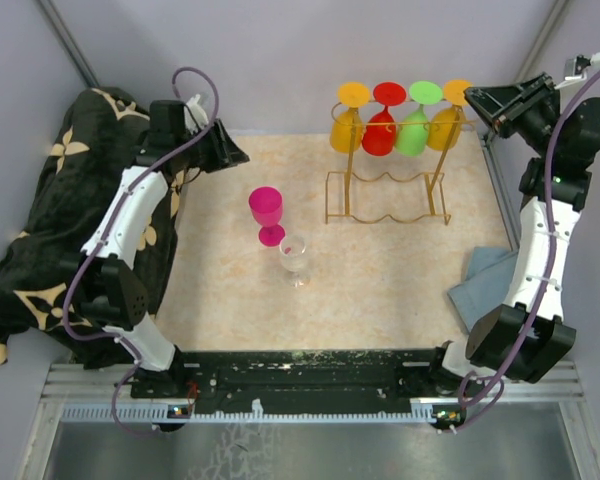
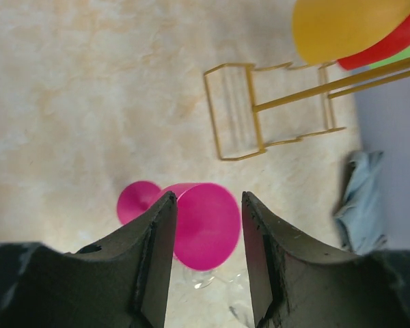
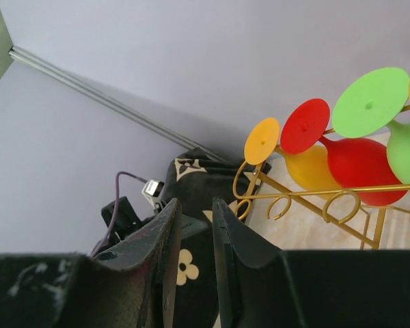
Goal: Place the wine glass upside down on the wine glass rack
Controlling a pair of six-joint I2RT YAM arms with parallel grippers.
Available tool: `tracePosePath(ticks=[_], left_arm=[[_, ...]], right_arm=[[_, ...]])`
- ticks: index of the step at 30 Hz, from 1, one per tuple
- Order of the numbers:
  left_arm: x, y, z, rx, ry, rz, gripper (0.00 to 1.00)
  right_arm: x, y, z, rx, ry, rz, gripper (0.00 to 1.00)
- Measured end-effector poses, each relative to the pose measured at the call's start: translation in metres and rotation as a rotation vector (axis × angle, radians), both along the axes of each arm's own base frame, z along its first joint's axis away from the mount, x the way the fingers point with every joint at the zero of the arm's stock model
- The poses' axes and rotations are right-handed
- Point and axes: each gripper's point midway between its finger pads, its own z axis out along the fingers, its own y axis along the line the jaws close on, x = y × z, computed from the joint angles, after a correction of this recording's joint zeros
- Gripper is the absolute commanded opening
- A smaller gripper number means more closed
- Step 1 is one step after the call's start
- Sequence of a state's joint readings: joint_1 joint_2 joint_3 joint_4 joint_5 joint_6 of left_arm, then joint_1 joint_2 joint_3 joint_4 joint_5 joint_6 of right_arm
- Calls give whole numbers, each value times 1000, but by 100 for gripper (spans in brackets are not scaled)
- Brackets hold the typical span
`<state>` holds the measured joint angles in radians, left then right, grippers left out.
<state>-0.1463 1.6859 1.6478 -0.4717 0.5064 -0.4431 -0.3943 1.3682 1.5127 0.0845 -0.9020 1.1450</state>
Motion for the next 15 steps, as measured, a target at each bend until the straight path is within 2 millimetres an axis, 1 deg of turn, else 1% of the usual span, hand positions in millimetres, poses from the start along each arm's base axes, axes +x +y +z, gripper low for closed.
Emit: tracePosePath(ticks=[2,4,8,10,15], left_arm=[[-7,0,-19,111,25,6,53],[-12,-3,-30,188,35,2,52],[-21,-12,-50,317,52,-22,52],[-23,-16,-60,376,62,-32,50],[-26,-15,-83,499,88,-34,50]], right_arm=[[0,3,-2,2,5,8,26],[0,5,-5,3,11,14,26],[-1,8,-5,-4,8,18,26],[-2,8,-5,-5,7,19,26],[-4,10,-4,-11,3,19,26]])
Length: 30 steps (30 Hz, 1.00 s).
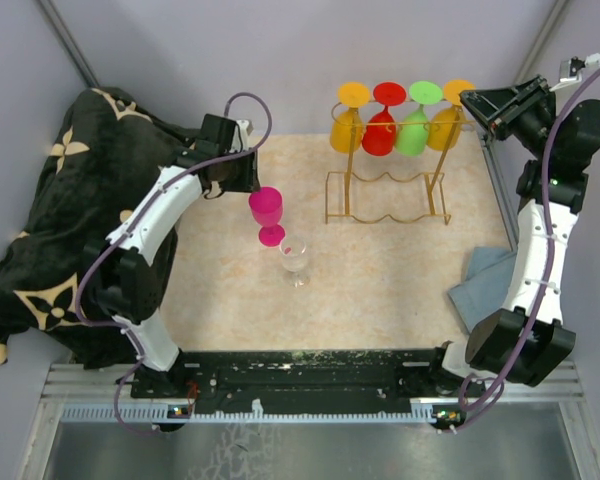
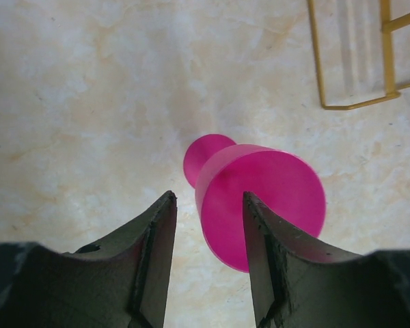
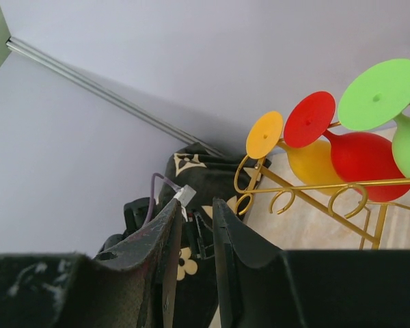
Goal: Place the wine glass upside down on the wine glass rack
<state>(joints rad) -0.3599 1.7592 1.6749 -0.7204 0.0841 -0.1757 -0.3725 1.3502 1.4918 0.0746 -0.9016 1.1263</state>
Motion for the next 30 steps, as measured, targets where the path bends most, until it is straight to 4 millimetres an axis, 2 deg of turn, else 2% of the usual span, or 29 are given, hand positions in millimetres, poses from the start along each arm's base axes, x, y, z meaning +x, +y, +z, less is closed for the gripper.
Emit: tracePosePath(ticks=[6,9,12,16,19,22,30], left_arm=[[-1,7,-15,103,12,15,50],[-1,7,-17,127,10,15,45],[-2,6,-21,145,17,14,28],[-7,6,-29,165,43,10,25],[-10,6,-32,177,58,8,16],[-11,6,-33,181,61,11,0],[-12,6,-33,195,60,24,0]], right_arm=[[-2,2,1,-1,-4,4,26],[-2,2,2,-2,-5,3,26],[-1,2,2,-1,-5,2,26],[-1,2,0,0,-2,3,26],[-1,3,-1,2,3,3,26],[-1,4,-2,3,5,7,26],[-1,8,-2,3,4,15,26]])
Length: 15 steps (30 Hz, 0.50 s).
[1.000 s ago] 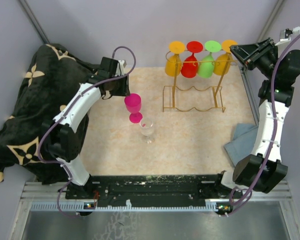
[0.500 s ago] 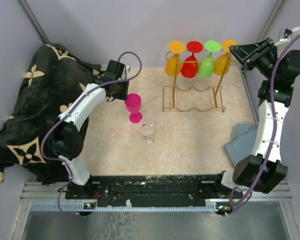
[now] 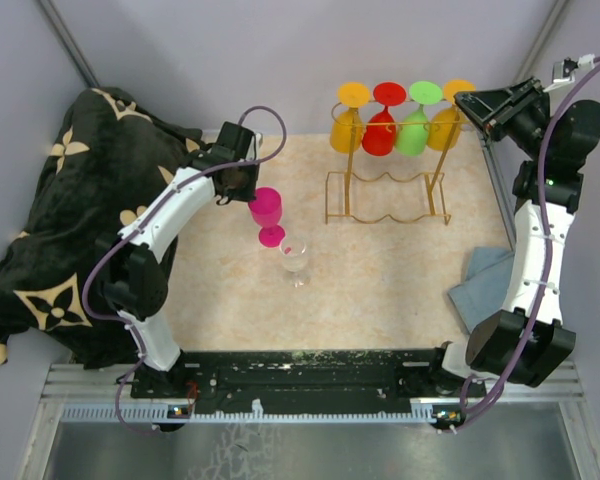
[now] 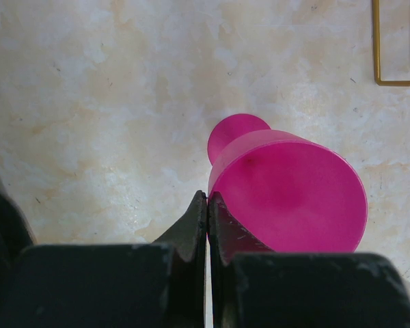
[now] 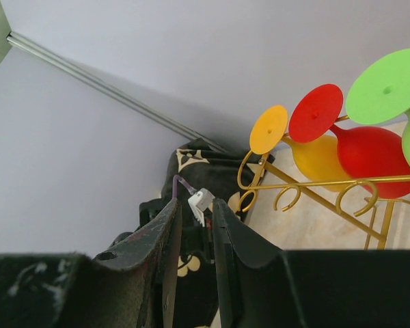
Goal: Place the wine glass upside down on the wine glass rack
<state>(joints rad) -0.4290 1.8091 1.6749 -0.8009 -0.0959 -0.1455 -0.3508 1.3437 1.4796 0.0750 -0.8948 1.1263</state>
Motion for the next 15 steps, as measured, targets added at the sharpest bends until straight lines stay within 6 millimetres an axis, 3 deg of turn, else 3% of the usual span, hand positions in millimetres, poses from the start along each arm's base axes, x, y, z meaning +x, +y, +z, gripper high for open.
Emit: tracePosePath(ticks=[9,15], left_arm=[[0,3,5,8,-18,18,0],[3,5,39,-28,-117,43,0]], right_arm=[[0,2,-3,-4,7,-2,26],[-1,11,-7,-16,15,16,26]])
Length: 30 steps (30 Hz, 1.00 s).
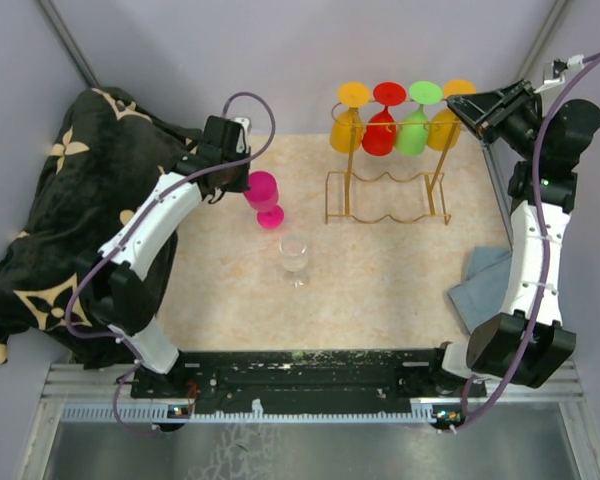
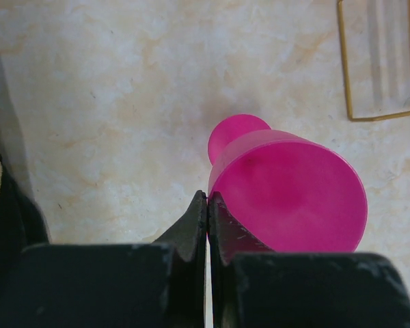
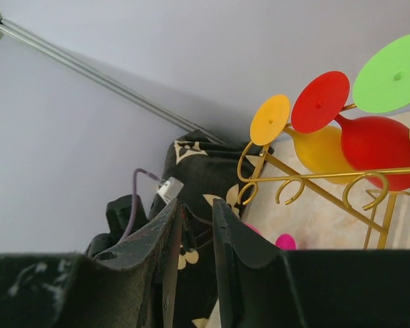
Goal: Place the wine glass upside down on the wine glass rack
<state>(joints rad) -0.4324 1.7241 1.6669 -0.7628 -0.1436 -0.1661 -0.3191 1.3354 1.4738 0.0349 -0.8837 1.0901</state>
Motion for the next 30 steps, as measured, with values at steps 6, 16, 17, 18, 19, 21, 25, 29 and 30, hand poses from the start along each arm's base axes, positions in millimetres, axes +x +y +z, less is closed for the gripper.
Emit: tracePosePath(ticks=[6,16,17,18,19,21,25,29,30], left_arm=[[-5,5,46,-82,-144,42,0],[-19,12,129,-253,-355,114,0],[-22,14,140,-275,-383,124,0],[-25,16,154,-302,-421,132,0],[-28,18,166,-327,-457,137,0],[-35,21,190,-382,-535,146,0],[-53,28,227,-492,-672,152,0],[-57,22,258,-595,-761,118,0],[-58,17,264,-626,-774,99,0]], right_arm=[[-1,8,1,-2,-4,19,26],[-17,39,-15,-17,-3,93,26],[-20,40,-15,-18,-7,95,26],[-22,42,-14,-20,-13,100,26],[-24,42,-12,-21,-19,99,26],[-27,44,-7,-26,-40,101,26],[-32,49,0,-33,-71,118,26],[-37,57,6,-32,-98,149,26],[-39,59,8,-31,-109,160,26]])
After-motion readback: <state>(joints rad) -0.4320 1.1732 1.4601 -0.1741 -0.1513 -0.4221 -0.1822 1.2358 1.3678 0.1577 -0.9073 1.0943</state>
